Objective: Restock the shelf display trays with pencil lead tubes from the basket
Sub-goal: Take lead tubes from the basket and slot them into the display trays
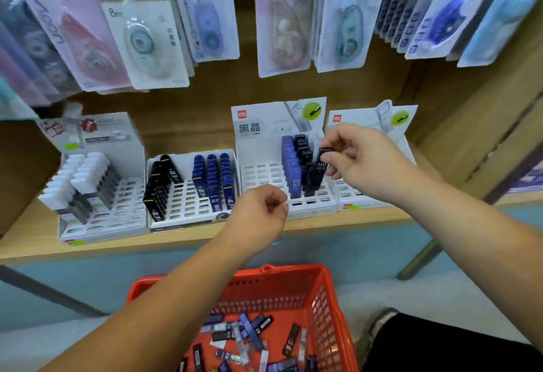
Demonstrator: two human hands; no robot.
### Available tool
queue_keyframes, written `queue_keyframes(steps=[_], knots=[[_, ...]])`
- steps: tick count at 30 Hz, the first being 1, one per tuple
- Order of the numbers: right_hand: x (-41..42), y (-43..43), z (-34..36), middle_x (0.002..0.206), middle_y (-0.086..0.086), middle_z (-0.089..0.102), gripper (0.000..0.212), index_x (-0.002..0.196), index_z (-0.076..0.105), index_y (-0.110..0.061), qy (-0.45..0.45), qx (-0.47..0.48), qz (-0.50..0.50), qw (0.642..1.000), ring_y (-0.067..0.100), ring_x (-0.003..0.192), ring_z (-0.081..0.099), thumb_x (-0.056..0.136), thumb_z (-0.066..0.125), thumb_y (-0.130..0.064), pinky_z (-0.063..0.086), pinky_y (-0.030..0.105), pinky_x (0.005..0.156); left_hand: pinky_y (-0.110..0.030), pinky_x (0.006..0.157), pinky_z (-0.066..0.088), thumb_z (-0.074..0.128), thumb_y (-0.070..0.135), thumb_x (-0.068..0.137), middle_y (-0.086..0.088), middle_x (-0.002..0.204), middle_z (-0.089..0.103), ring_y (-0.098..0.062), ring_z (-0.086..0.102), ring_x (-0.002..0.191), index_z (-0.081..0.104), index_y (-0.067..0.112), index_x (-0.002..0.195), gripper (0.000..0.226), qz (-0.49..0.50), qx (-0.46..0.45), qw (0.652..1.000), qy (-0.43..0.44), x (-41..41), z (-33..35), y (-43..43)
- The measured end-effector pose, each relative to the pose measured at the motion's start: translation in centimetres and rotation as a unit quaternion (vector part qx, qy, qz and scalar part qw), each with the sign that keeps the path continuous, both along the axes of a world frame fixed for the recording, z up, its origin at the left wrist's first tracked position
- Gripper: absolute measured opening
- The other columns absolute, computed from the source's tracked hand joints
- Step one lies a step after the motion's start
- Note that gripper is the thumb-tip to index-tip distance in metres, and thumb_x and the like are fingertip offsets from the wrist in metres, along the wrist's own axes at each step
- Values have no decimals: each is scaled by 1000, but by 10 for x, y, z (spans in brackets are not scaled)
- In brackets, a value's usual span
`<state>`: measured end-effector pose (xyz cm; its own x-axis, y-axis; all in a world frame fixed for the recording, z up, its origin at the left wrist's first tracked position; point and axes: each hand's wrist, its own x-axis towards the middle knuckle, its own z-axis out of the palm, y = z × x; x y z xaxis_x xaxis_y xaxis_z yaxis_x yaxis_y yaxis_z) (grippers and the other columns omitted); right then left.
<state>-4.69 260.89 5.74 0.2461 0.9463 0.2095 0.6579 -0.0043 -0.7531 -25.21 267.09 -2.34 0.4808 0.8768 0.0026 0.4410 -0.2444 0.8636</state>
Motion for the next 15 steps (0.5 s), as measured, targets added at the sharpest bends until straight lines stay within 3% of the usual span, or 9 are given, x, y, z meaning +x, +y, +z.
queue_keyframes(steps=[5,9,15], knots=[[6,-4,-24,81,2,68,17,92,65,-19,4,-29,9,1000,19,71,74,97,65,-2,61,51,79,-14,76,49,67,13,95,13,92,70,-3,67,86,69,28,97,15,18,26,999,25,2,-14,-3],[1,-4,-27,83,5,69,12,95,67,-13,30,-29,10,999,25,76,75,97,65,-2,63,45,79,-11,75,50,65,8,94,6,98,72,-7,68,90,68,27,98,20,18,19,1000,1,-2,-18,-5],[-2,1,-26,84,-2,68,16,94,67,-18,-34,-37,28,998,22,79,74,97,66,-3,61,46,84,-3,73,46,66,8,95,1,102,69,-6,66,92,70,23,102,17,7,34,999,1,-6,-19,-7]])
